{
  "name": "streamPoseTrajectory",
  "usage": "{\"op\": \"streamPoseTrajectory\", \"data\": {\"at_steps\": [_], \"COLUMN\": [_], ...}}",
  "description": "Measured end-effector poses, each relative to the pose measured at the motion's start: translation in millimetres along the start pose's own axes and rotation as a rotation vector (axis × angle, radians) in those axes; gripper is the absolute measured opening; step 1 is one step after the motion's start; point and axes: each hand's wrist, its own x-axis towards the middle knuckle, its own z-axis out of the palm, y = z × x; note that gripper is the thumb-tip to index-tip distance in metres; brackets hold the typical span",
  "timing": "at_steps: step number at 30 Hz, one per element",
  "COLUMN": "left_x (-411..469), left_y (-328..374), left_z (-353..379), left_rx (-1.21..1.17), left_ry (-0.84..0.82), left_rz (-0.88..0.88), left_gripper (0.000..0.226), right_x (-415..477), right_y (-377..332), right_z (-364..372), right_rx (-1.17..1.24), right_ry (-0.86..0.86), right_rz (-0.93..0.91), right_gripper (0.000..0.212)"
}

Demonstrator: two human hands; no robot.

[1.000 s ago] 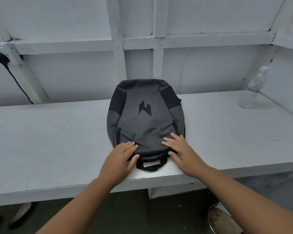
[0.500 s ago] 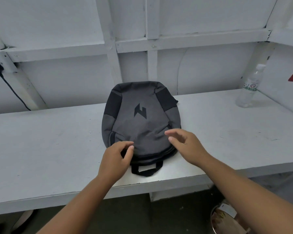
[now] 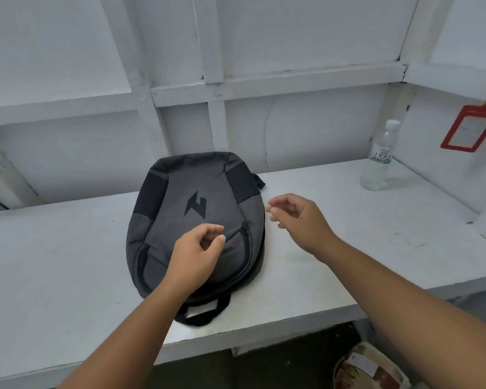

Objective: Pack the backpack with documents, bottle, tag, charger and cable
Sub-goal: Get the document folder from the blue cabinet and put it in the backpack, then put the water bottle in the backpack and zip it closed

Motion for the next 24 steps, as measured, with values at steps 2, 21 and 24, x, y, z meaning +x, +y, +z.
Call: {"op": "streamPoseTrajectory", "data": {"at_steps": [2,21,24], "left_x": [13,139,147], "left_y": [5,94,102], "left_z": [6,127,144], "left_rx": [-0.021,-0.237,-0.256], "left_ry": [-0.022,-0.415,-0.452], "left_rz": [0.009,0.243,0.236], "left_gripper": [0.014,0.018,0.017], "right_x": [4,3,5], "right_y": [0,7,11], "right_z": [-5,-136,-147], "right_rx": [0.004,-0.098,-0.103], "right_ry": [0.024,0.570,0.597], "right_rz": [0.019,0.201,0.210], "right_gripper": [0.018,0.011,0.010]}}
